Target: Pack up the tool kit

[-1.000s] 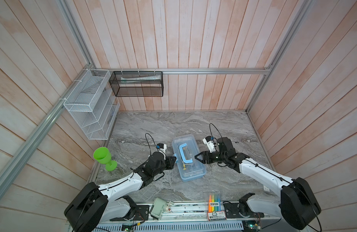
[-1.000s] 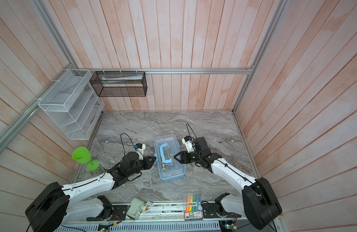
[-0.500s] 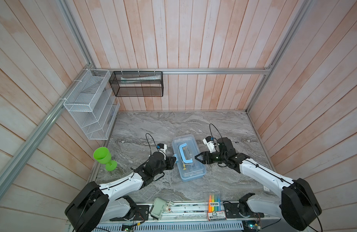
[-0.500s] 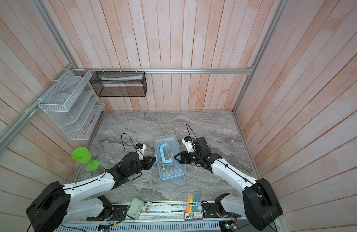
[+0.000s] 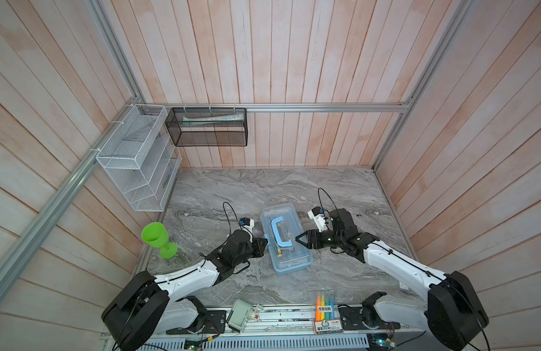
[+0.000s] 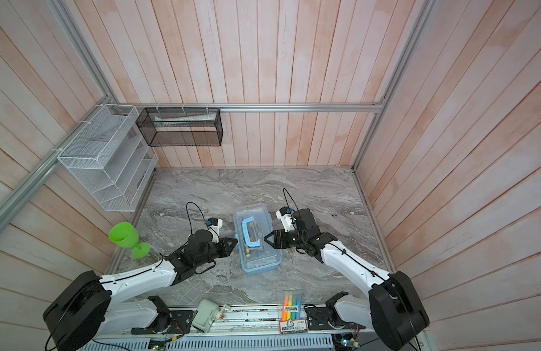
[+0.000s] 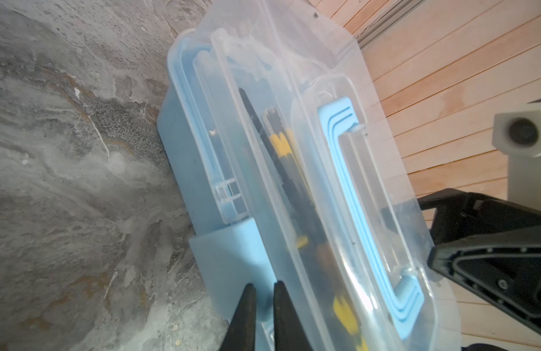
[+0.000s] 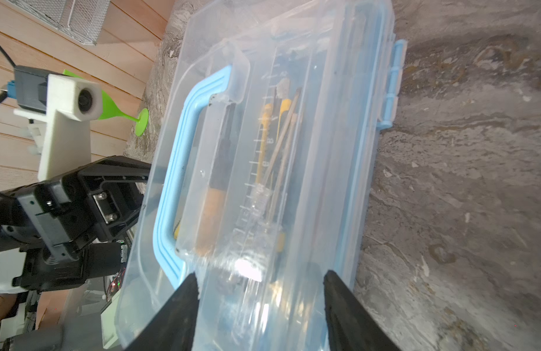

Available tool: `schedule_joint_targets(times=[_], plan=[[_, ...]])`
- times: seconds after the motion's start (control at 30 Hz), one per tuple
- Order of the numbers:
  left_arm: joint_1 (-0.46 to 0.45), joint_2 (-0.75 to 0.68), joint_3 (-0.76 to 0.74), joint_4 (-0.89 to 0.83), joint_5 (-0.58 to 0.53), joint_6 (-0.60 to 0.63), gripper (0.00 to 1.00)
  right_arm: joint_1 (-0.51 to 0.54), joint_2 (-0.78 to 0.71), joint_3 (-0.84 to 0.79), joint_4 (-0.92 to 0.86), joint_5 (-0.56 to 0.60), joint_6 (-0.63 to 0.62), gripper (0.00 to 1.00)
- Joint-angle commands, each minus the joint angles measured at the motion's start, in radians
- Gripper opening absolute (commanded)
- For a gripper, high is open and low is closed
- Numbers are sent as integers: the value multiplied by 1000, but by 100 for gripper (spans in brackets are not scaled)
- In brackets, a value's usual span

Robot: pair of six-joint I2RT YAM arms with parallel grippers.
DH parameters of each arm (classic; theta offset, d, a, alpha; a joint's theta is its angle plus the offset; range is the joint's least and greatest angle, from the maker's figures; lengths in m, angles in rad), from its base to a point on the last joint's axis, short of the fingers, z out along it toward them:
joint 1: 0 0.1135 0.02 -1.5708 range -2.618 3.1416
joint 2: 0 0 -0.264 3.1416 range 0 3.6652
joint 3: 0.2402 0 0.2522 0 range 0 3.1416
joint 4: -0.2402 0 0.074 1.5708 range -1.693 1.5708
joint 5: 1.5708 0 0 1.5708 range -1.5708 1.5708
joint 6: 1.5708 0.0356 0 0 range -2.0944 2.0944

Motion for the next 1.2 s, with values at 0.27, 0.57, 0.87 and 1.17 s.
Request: schedule_joint_targets(times=[0.27,0.57,0.87,1.17], plan=[[-12,11,17,6,14,21,13,14,-11,-30,-37,9,20,62],[14,-6,55,-104,-57,73,12,14,-53,-26,-57,51,19,62],[46,-33,89,-185,-98,102,12,3,-108,-29,-57,94,26,62],[82,-25,83,-216,-84,136,0,-27,-163,-41,-46,107,38,62]])
